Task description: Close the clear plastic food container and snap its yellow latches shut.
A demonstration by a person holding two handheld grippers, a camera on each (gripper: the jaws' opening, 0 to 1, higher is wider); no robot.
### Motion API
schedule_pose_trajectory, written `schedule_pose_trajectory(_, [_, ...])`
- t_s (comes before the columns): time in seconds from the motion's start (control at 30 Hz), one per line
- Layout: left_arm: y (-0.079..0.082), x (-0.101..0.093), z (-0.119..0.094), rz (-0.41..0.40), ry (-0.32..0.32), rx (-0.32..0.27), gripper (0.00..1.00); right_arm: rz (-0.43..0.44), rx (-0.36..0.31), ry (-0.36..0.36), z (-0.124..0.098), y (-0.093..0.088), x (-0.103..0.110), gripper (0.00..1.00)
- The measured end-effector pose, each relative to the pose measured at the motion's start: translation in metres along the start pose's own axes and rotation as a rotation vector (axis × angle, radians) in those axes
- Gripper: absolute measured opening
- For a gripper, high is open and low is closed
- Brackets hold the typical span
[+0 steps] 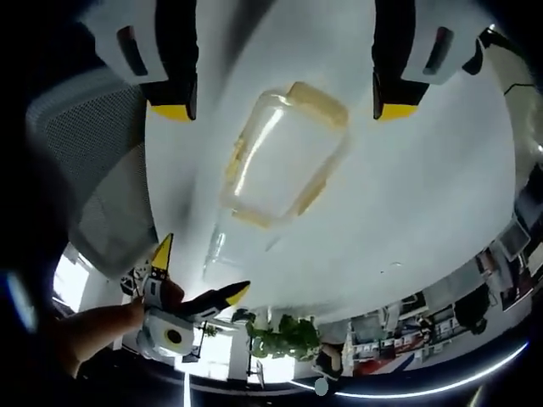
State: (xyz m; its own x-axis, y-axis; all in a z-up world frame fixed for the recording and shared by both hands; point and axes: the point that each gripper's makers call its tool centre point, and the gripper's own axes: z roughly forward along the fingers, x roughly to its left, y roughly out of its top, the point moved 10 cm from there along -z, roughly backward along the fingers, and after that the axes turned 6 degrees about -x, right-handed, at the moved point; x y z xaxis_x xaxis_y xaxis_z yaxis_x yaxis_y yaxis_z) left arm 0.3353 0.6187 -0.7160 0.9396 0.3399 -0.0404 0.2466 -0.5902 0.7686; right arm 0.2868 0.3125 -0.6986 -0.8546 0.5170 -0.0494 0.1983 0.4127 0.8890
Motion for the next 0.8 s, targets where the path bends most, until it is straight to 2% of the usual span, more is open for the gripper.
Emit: schedule_pose_trajectory(0.8, [-0.002,0.013,0.003,0.087,-0.046,0.068,0.81,-0.052,0.066,0.058,0.018,0.001,-0.005,0.8])
